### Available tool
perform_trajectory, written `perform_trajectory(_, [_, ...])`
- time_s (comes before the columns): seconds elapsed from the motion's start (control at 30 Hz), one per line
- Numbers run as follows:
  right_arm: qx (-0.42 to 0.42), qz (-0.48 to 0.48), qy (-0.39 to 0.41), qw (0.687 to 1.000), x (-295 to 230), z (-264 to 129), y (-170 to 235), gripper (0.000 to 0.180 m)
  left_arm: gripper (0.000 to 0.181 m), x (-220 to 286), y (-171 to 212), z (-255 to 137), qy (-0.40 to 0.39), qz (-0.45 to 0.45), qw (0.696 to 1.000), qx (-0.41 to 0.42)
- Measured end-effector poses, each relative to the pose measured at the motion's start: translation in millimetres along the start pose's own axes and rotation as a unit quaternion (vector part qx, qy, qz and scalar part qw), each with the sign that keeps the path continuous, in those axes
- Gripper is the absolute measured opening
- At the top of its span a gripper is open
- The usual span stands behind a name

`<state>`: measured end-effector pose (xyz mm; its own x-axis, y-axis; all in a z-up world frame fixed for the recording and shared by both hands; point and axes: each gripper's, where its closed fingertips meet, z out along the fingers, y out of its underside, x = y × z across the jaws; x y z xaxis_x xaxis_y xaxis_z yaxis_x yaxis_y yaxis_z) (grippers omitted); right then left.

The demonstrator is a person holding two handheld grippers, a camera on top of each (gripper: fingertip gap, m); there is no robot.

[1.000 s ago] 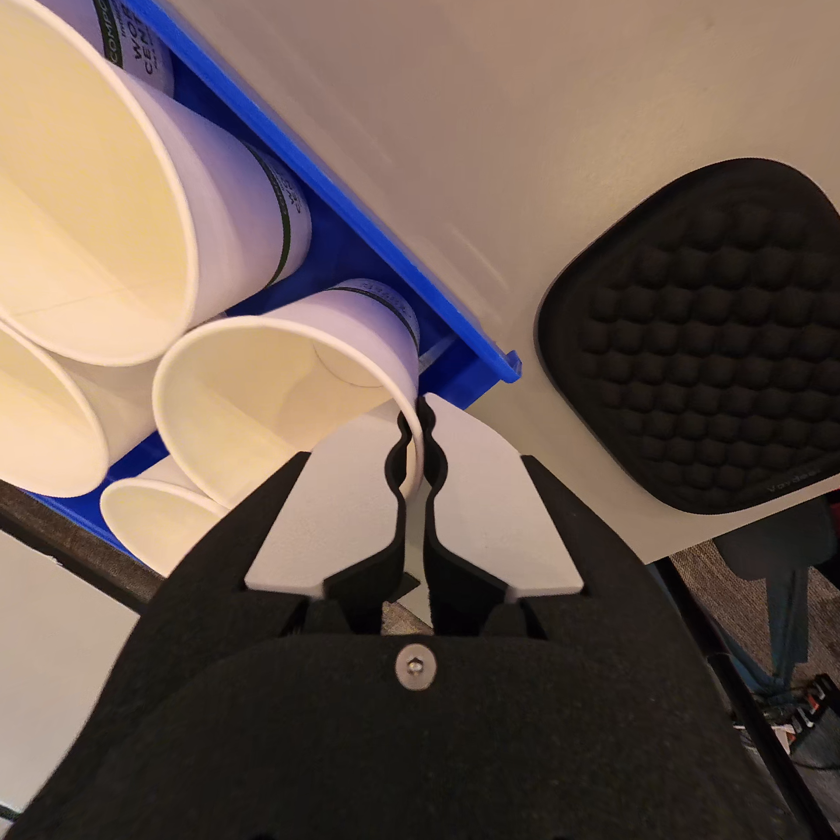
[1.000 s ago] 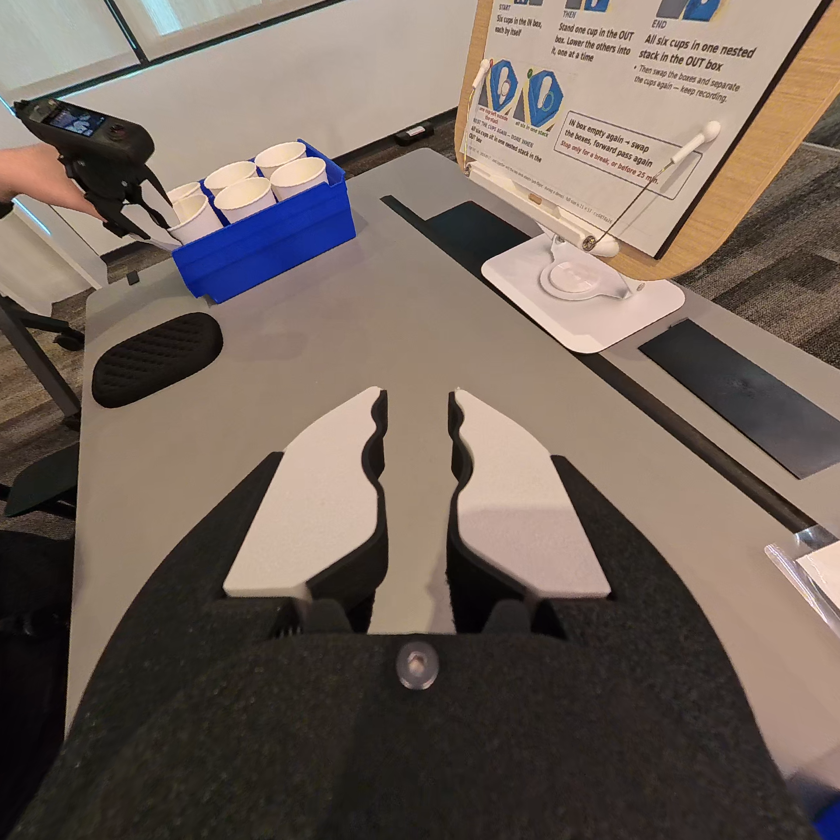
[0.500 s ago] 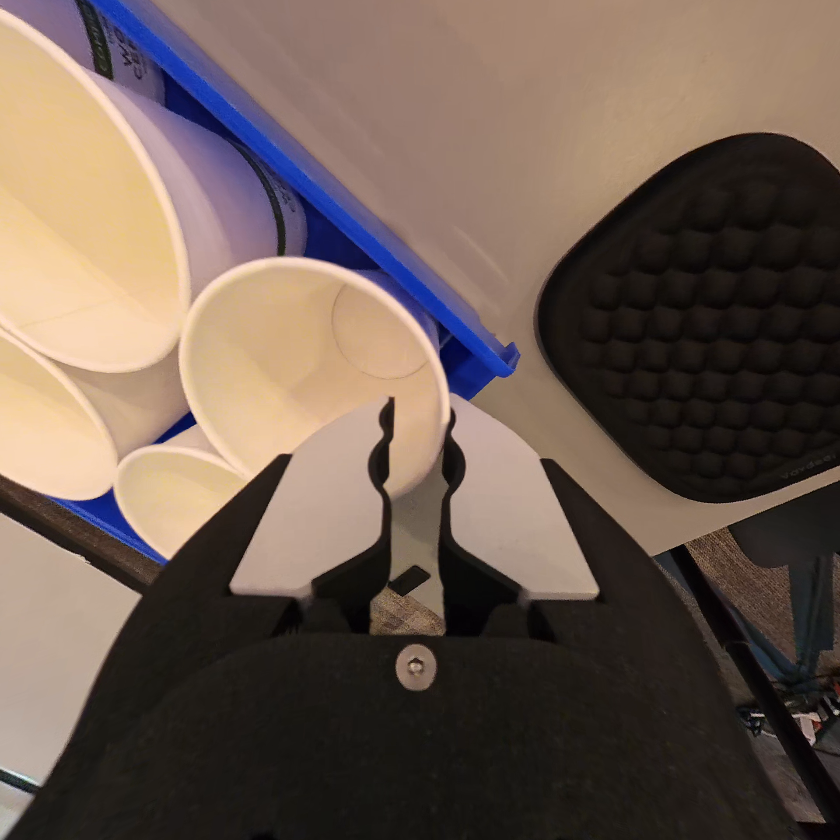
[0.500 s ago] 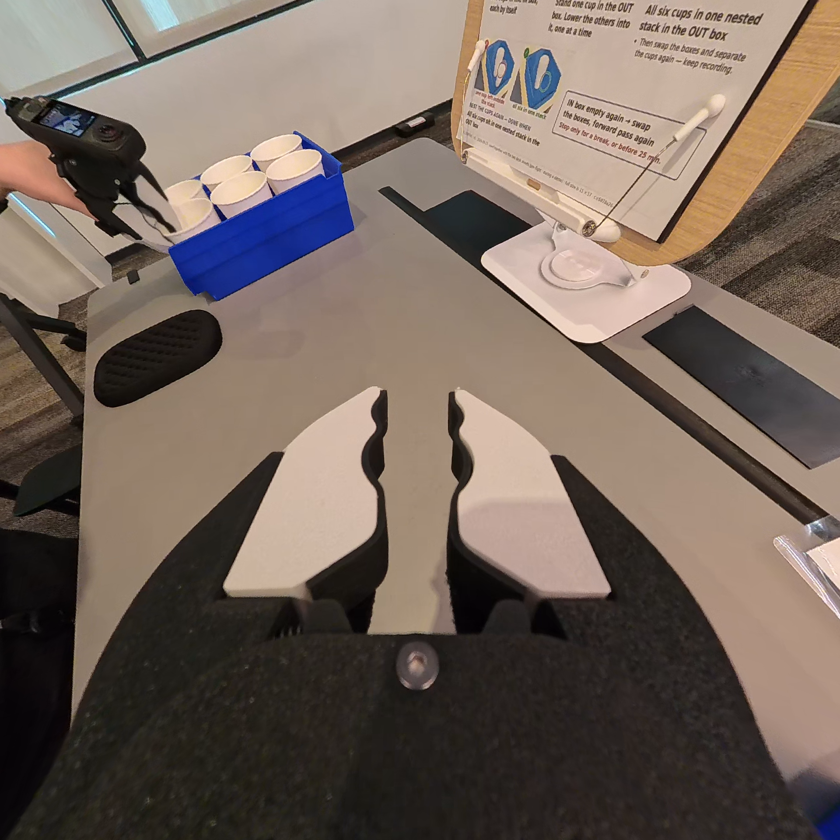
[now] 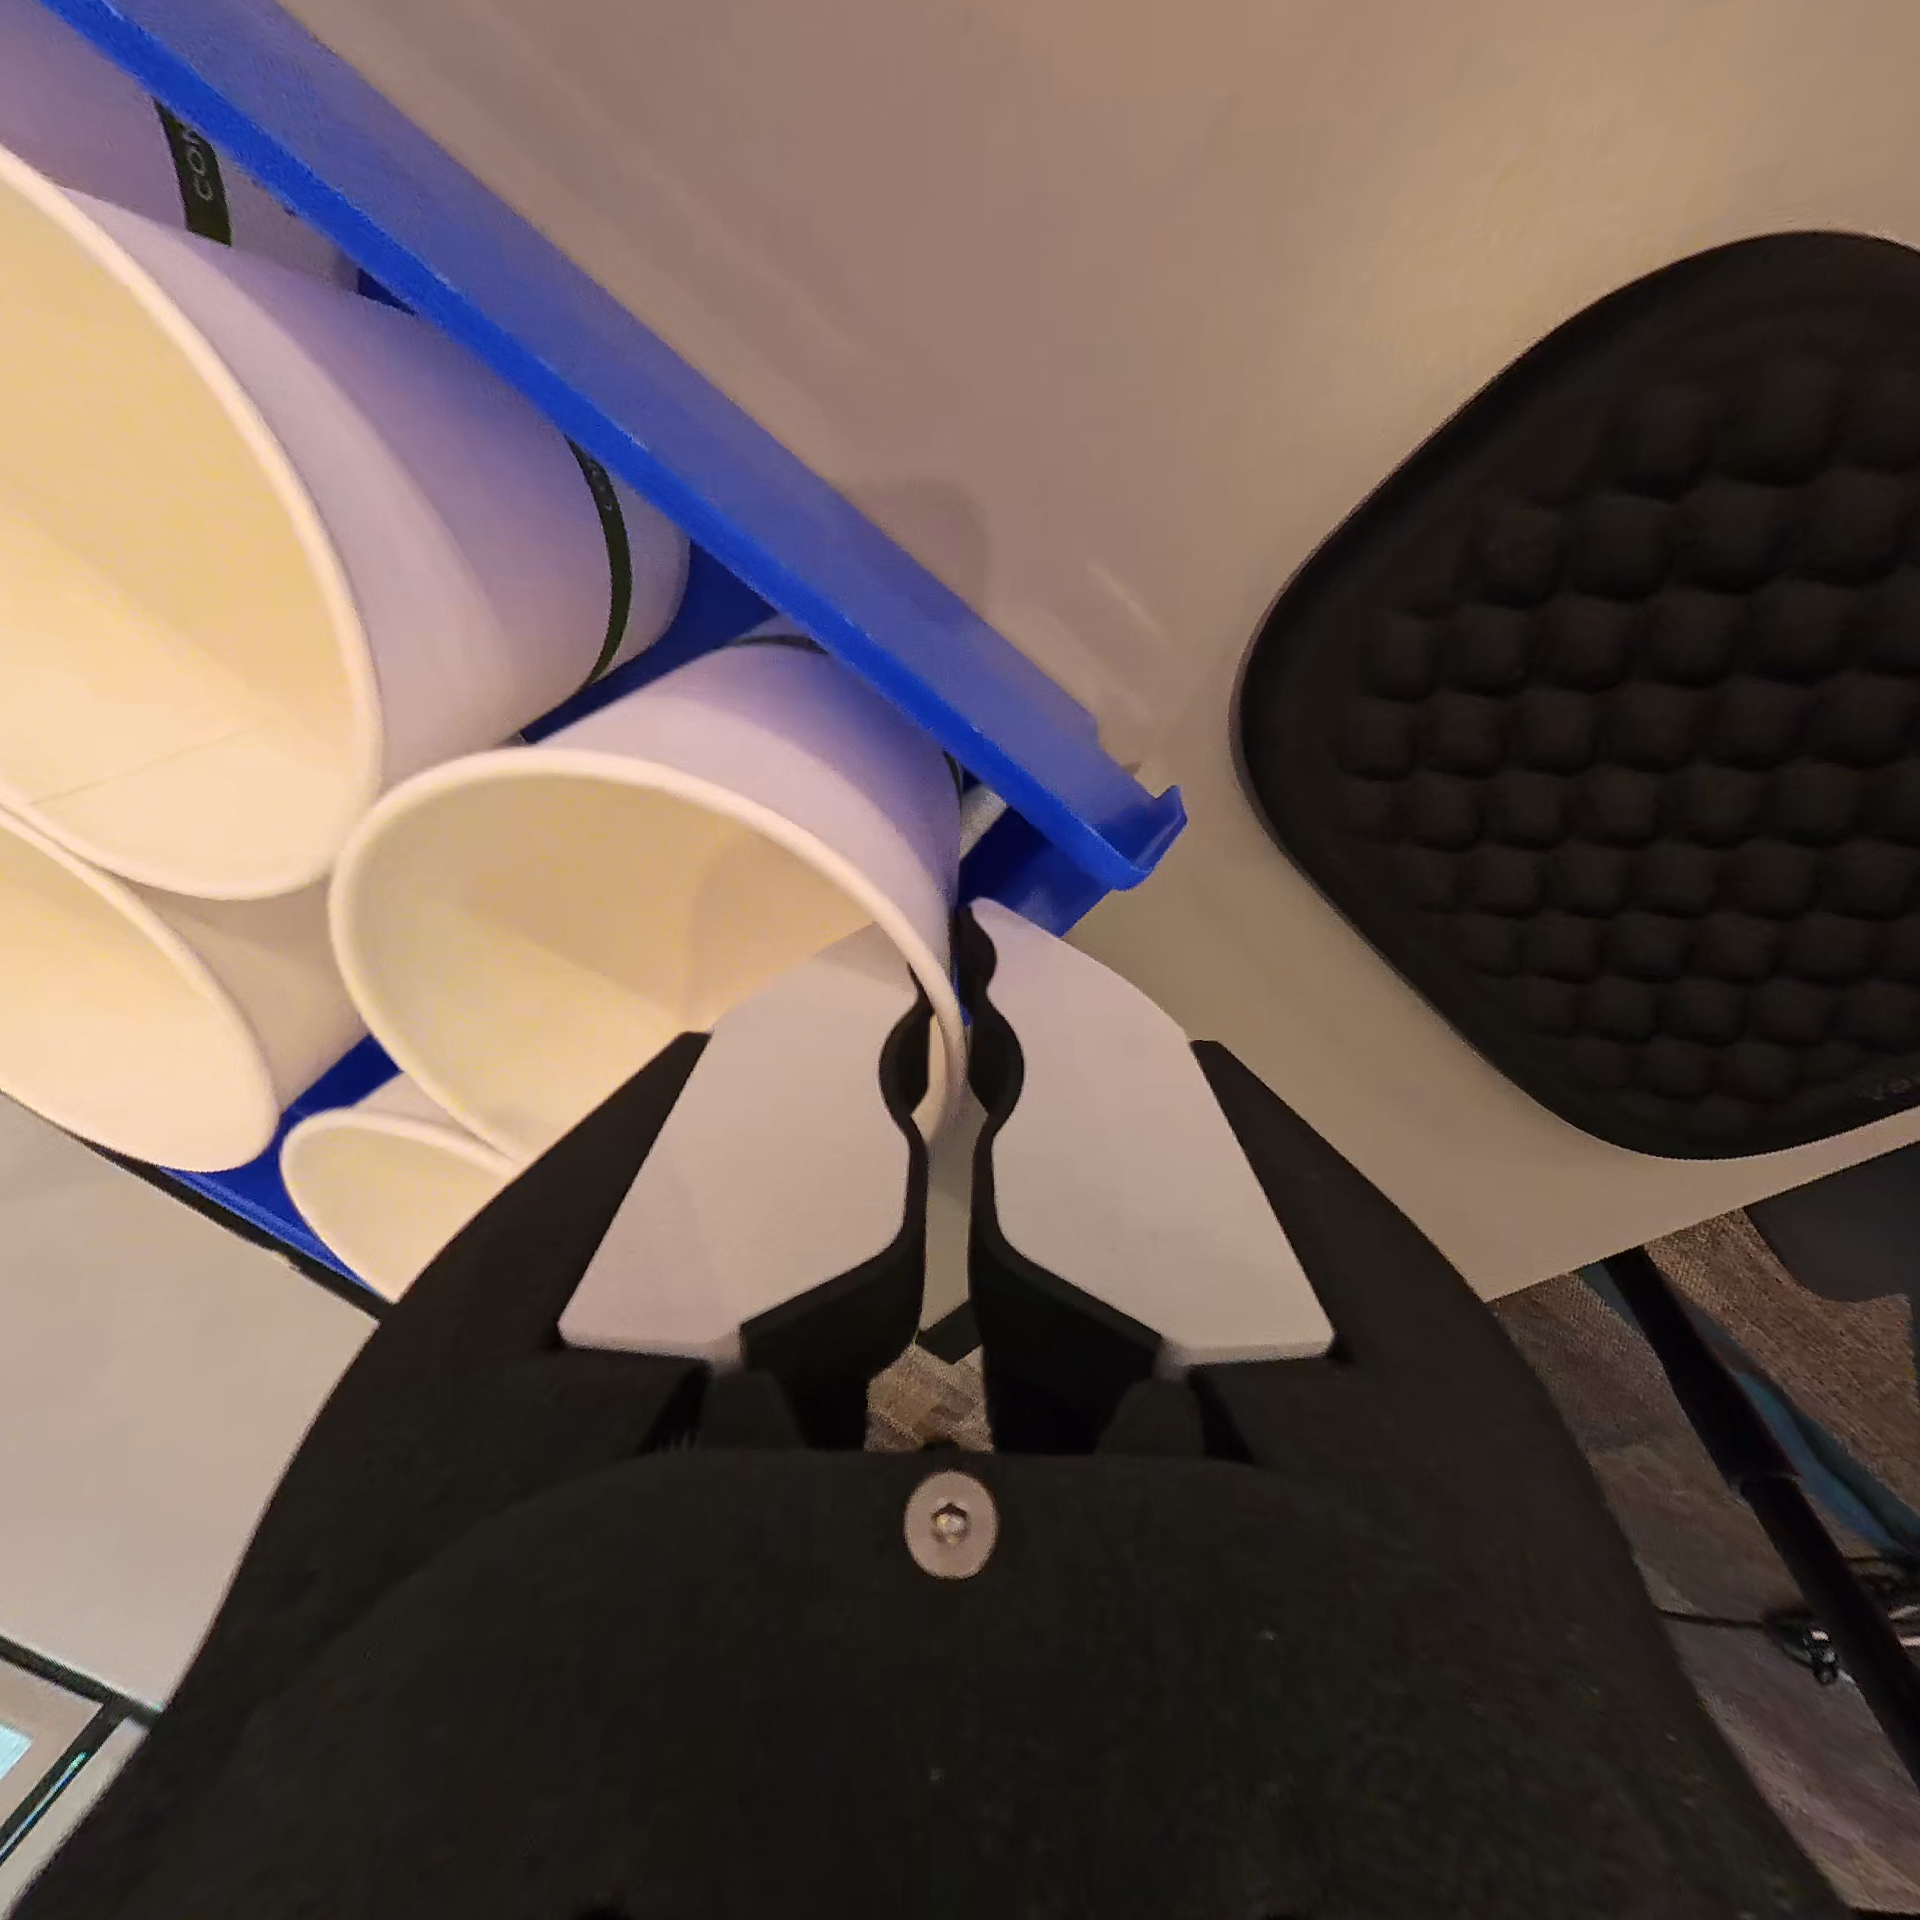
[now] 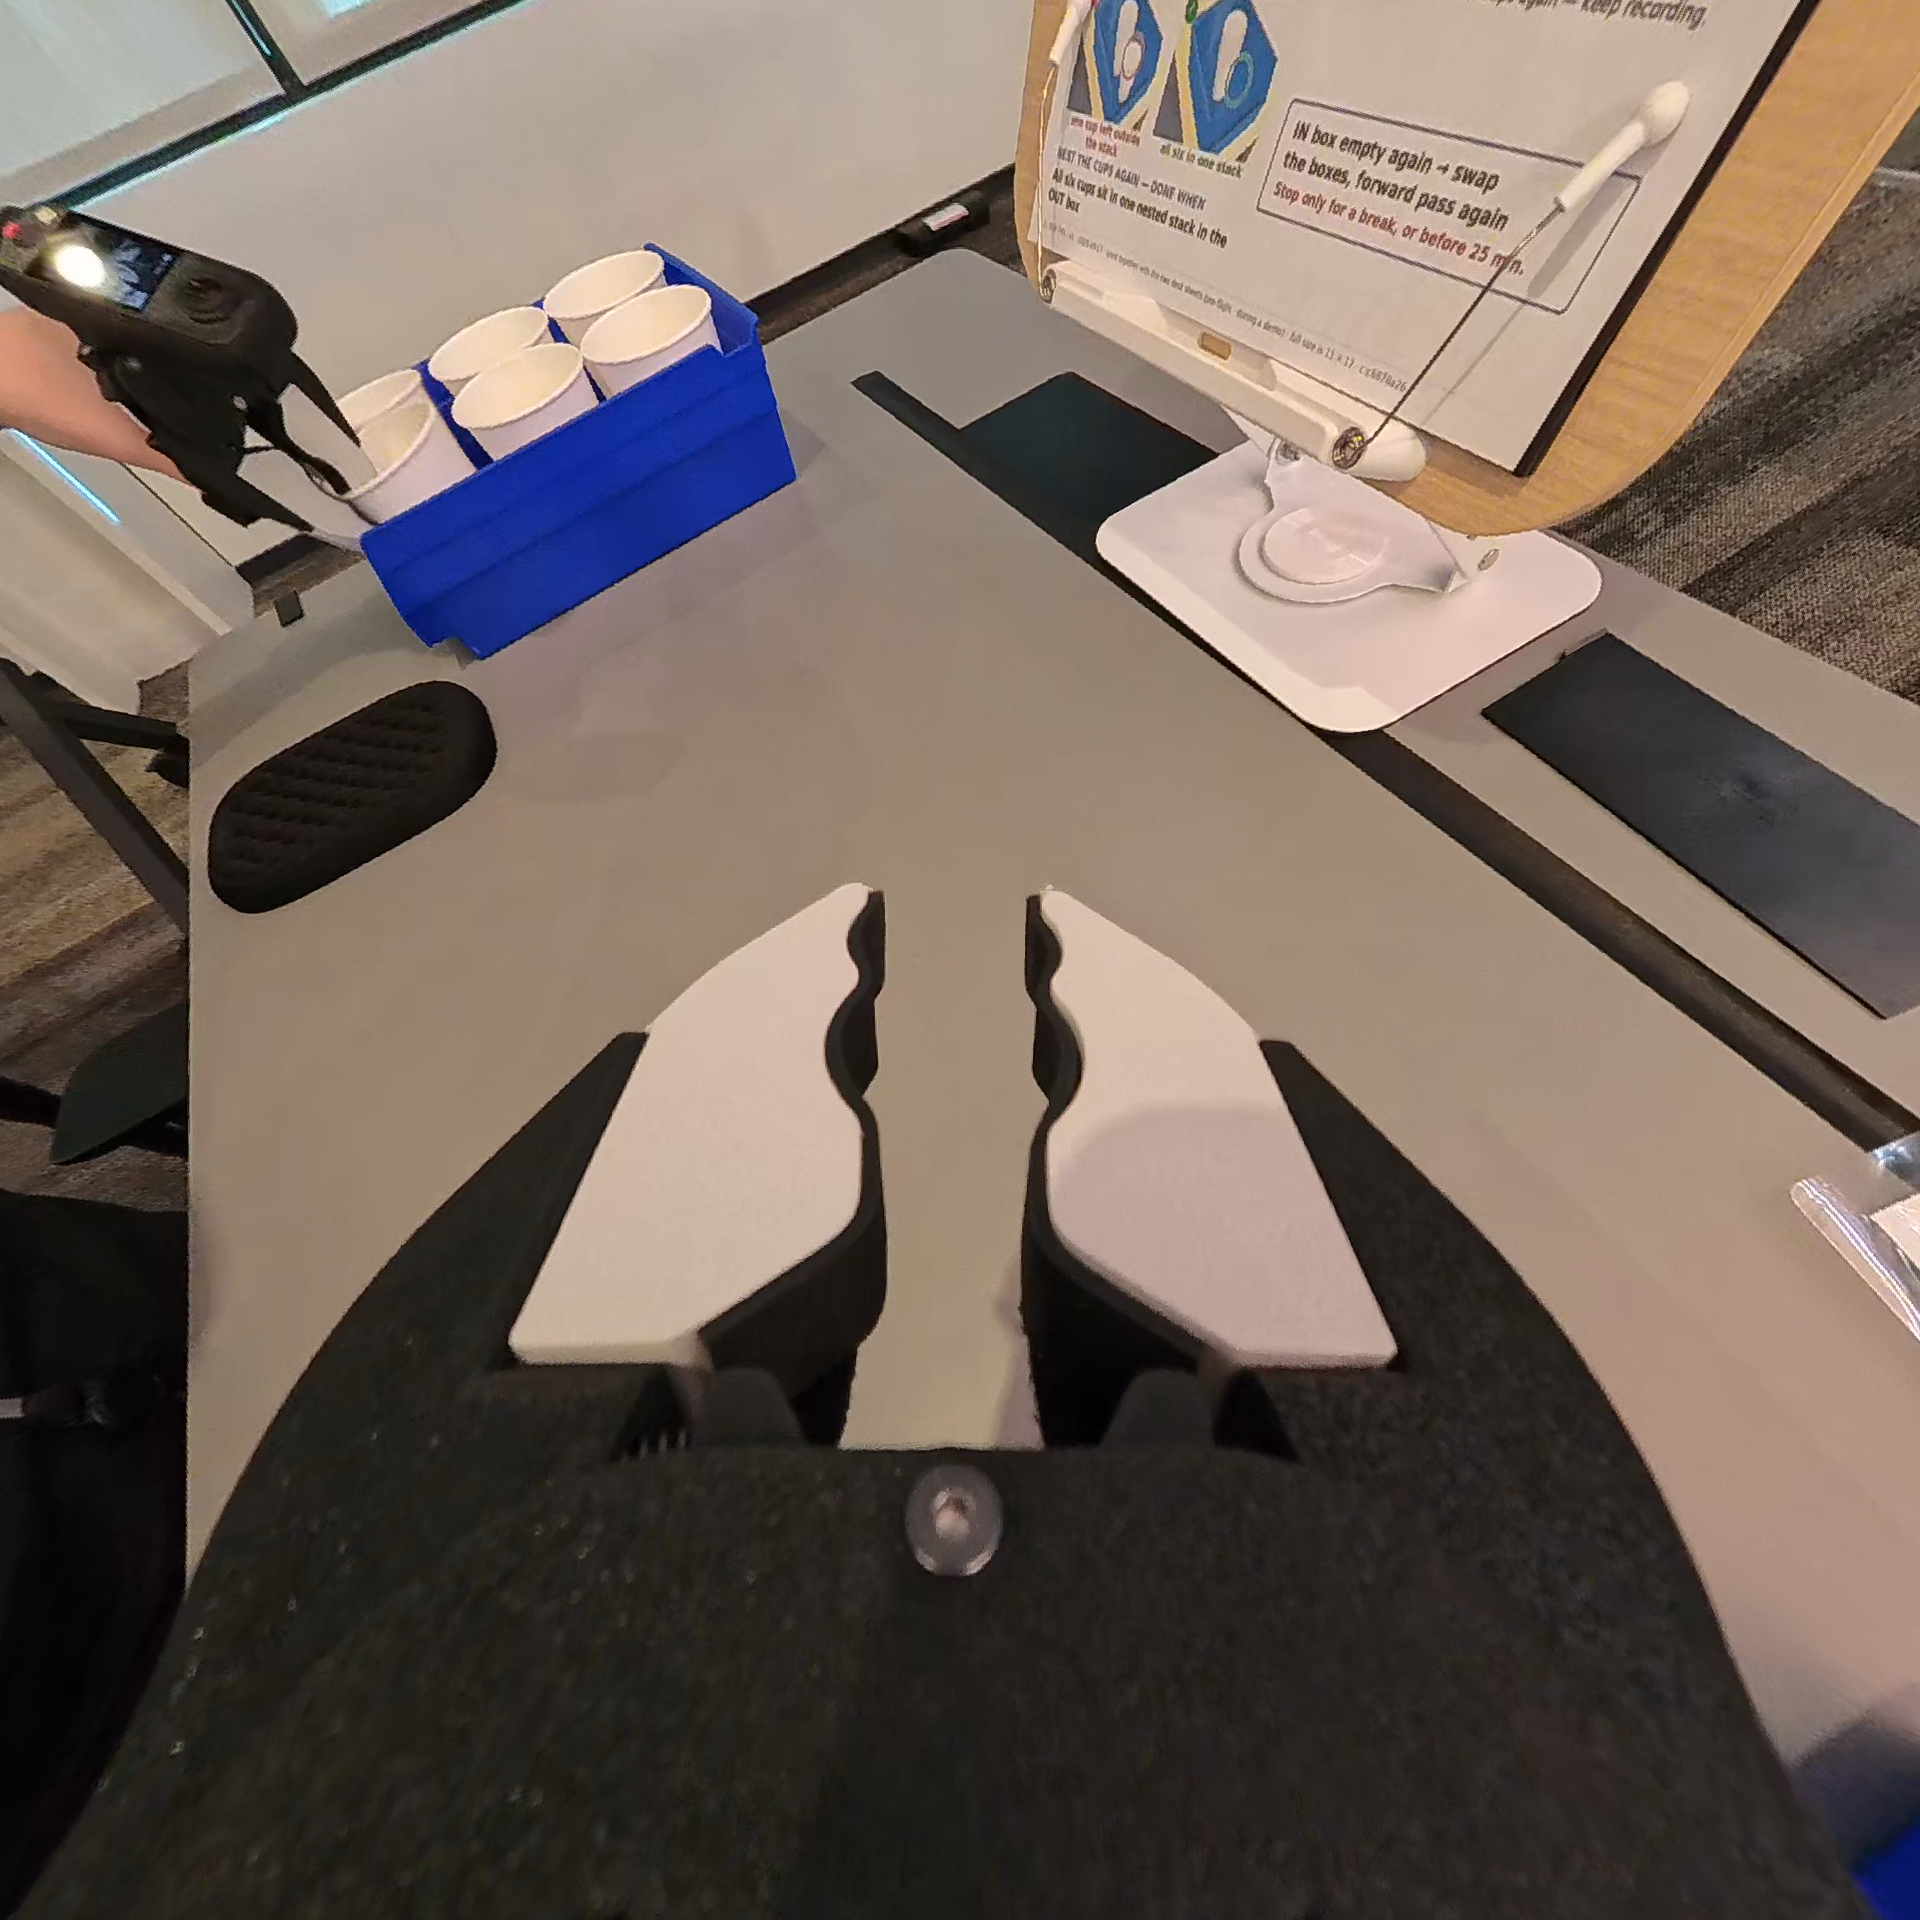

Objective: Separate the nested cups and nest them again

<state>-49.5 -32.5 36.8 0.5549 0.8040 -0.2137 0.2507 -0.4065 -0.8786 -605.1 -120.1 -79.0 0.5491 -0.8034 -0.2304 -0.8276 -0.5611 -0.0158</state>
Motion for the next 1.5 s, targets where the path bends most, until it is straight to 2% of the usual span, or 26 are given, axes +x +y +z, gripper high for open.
perform_trajectory(0.2, [0.003,0.005,-0.001,1.0,3,0,1,0.025,0.0,0,-4,-24,-0.002,0.002,1.0,0.014])
perform_trajectory(0.43, [0.016,-0.019,0.007,1.0,2,3,-7,0.025,0.0,-9,-17,-90,-0.04,0.026,0.998,0.033])
perform_trajectory(0.57, [0.054,-0.084,0.005,0.995,-20,9,-30,0.028,0.0,6,-56,-138,-0.043,0.077,0.993,0.082])
perform_trajectory(0.73, [0.127,-0.139,-0.102,0.977,-99,27,-65,0.043,0.0,70,-132,-171,0.015,0.201,0.969,0.145])
perform_trajectory(0.9, [0.144,-0.155,-0.229,0.95,-178,50,-70,0.061,0.001,139,-196,-181,0.064,0.322,0.93,0.164])
perform_trajectory(1.07, [0.111,-0.155,-0.241,0.952,-193,77,-58,0.073,0.0,181,-237,-181,0.066,0.405,0.898,0.159])
perform_trajectory(1.3, [0.068,-0.145,-0.294,0.942,-204,91,-39,0.085,0.0,207,-264,-185,0.075,0.448,0.875,0.167])
perform_trajectory(1.5, [0.046,-0.15,-0.321,0.934,-211,96,-28,0.089,0.001,215,-264,-183,0.078,0.468,0.866,0.156])
